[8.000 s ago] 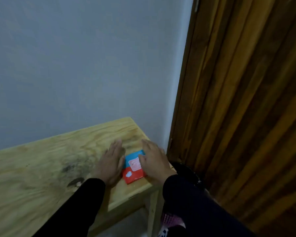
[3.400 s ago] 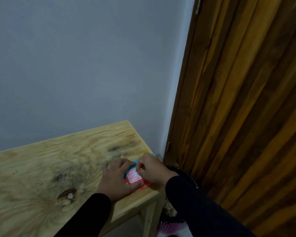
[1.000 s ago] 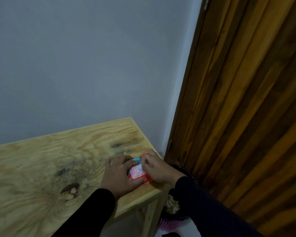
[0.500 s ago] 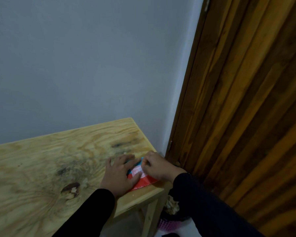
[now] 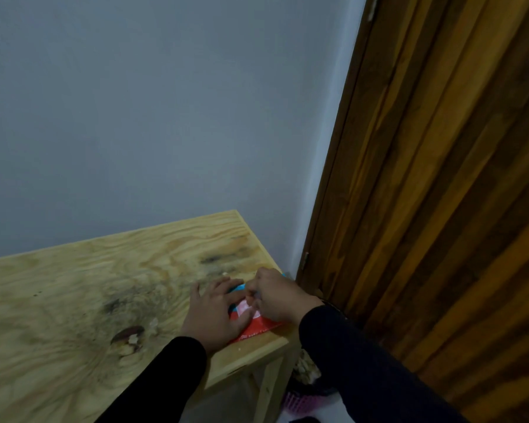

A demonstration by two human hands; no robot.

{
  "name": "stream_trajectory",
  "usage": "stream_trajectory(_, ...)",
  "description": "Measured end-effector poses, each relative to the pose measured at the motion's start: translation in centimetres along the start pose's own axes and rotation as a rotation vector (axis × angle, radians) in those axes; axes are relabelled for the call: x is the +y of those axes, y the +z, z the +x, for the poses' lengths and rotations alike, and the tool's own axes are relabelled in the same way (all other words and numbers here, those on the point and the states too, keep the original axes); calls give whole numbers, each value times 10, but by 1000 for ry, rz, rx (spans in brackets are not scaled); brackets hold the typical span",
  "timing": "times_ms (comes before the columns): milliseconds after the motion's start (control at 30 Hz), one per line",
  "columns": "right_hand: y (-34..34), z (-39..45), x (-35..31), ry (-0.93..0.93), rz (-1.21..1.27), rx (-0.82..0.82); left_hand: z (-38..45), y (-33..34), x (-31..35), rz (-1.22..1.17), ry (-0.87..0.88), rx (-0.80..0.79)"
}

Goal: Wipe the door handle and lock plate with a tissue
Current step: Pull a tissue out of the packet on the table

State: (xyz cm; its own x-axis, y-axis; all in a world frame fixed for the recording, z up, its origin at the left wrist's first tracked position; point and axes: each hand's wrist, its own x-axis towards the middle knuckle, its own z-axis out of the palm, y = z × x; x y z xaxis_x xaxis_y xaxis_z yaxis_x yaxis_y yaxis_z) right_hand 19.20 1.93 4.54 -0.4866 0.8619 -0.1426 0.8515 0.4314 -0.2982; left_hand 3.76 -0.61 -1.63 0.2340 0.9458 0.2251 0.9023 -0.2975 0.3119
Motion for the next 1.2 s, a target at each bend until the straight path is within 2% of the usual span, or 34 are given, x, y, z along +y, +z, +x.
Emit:
stream_trajectory(100, 4, -1, 1, -3, 17, -6, 0, -1, 1, -4, -6, -18)
stream_trajectory(333, 3, -4, 8, 26, 383, 57, 1, 0, 1, 37, -13, -37)
stream_trajectory(567, 6, -7, 5, -10, 459, 99, 0, 4, 0, 17, 33, 68)
stream_trajectory(733, 7, -8, 8, 11, 660, 208, 2, 5, -1, 20, 31, 67)
stream_trajectory(933, 0, -14, 2, 15, 891, 202, 1, 6, -1, 8, 26, 87)
stream_trajectory(1200, -4, -13, -4, -9, 1013, 216, 0, 1, 3, 26, 27, 71)
